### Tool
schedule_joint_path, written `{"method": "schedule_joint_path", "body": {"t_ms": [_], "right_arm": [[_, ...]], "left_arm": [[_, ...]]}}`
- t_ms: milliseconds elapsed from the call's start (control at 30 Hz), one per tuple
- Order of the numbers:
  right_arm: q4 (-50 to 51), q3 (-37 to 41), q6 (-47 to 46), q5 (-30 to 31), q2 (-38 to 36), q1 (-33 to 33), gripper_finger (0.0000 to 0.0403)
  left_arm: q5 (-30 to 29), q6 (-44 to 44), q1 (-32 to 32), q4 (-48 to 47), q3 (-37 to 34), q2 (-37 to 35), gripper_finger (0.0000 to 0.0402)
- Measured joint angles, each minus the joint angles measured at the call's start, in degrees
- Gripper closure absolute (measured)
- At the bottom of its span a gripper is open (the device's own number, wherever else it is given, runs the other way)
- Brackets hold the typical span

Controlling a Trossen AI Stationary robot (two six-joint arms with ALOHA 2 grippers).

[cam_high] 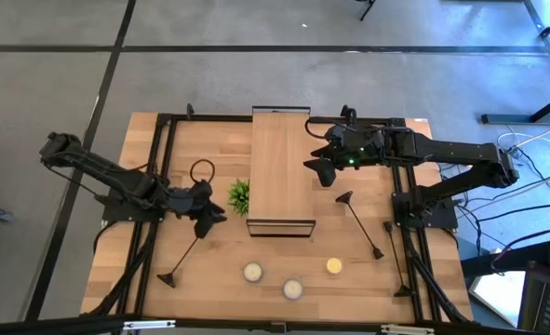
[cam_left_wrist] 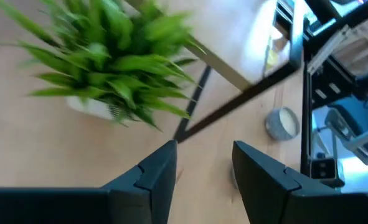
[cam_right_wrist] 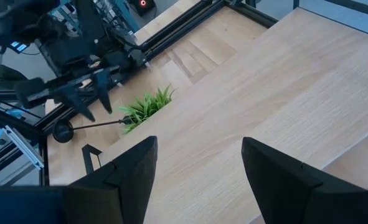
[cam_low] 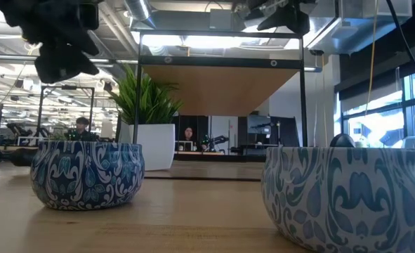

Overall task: Pick & Place candle stick holders
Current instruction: Put the flower vase on the shelf

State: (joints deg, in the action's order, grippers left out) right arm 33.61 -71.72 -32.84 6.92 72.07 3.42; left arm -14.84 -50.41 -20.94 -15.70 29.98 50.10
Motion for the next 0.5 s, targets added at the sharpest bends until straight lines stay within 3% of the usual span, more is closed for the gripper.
{"method": "schedule_joint_path", "body": {"t_ms": [300,500], "right_arm": [[-0.1,0.0,-0.2,0.6,0.0,0.0,0.0164],[-0.1,0.0,-0.2,0.6,0.0,0.0,0.0165]], "left_arm": [[1.5,-4.9,-2.2,3.5,0.0,10.3,0.0249],[-6.3,-2.2,-2.2,10.0,0.0,14.9,0.0249]]}}
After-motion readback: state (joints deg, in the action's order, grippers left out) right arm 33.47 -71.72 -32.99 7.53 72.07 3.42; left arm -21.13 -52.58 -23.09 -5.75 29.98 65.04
